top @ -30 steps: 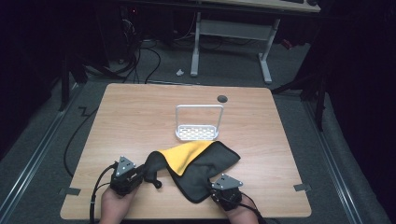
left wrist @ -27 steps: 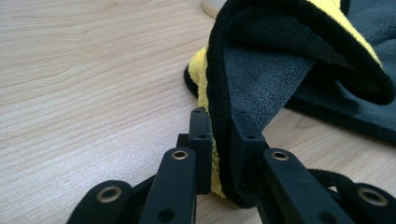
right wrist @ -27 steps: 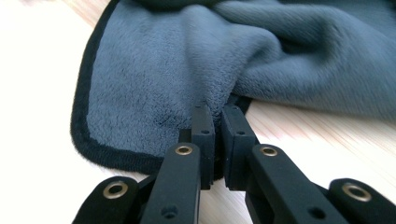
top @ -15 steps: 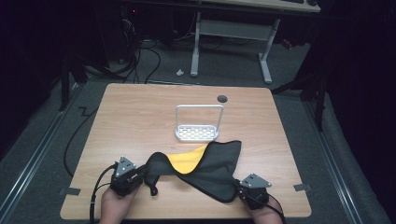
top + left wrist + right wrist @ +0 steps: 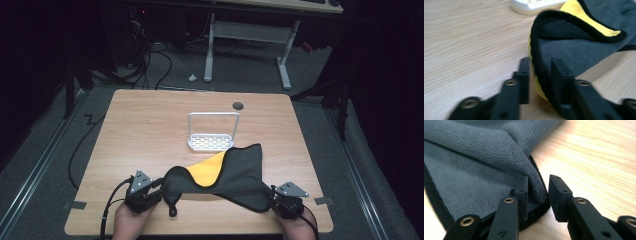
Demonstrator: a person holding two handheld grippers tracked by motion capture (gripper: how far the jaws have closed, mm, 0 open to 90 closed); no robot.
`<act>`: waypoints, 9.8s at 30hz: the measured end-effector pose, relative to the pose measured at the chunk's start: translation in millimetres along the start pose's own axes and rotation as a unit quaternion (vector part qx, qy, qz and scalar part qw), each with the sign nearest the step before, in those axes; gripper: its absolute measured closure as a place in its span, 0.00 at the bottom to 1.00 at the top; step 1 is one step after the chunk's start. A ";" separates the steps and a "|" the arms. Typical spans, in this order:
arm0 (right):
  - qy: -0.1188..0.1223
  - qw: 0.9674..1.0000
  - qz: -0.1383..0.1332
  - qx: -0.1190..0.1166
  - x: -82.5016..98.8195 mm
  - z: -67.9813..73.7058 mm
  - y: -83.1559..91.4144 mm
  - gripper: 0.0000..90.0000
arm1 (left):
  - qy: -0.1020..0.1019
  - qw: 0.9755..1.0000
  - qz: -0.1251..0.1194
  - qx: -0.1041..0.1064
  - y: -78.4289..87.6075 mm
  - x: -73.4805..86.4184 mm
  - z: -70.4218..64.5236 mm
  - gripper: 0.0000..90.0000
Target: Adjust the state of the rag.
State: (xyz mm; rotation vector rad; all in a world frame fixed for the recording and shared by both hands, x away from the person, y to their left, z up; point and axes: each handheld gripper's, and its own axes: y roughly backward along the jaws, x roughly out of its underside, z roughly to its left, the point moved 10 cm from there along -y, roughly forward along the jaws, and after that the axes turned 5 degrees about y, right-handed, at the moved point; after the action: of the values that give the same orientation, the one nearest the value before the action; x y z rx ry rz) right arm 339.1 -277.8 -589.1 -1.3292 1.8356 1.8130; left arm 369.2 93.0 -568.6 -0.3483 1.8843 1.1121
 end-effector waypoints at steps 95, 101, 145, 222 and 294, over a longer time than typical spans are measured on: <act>-0.044 0.998 -0.041 -0.003 -15.8 -1.0 11.5 0.71 | -0.011 0.998 0.021 -0.052 -2.5 -6.0 20.5 0.71; -0.092 0.995 -0.034 -0.018 -27.7 -17.9 -12.4 0.76 | -0.042 0.996 0.081 -0.006 -13.2 28.0 -11.8 0.70; -0.053 0.999 -0.009 -0.003 -13.9 -7.7 -8.0 0.75 | -0.027 1.000 0.015 -0.001 -68.1 -37.7 -25.8 0.71; -0.030 0.999 -0.033 -0.009 -42.1 7.2 -12.0 0.72 | -0.013 0.998 0.061 0.025 -16.2 11.5 1.0 0.62; 0.141 0.954 -0.054 -0.260 -78.0 309.1 -8.1 0.50 | 0.082 0.995 0.049 0.040 -98.3 -41.8 45.6 0.93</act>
State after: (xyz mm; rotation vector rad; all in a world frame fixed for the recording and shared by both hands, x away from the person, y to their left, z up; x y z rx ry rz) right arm 260.5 31.0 -601.4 -1.9128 1.4051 2.2345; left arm 478.4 67.3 -598.8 -0.3124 2.1033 1.0955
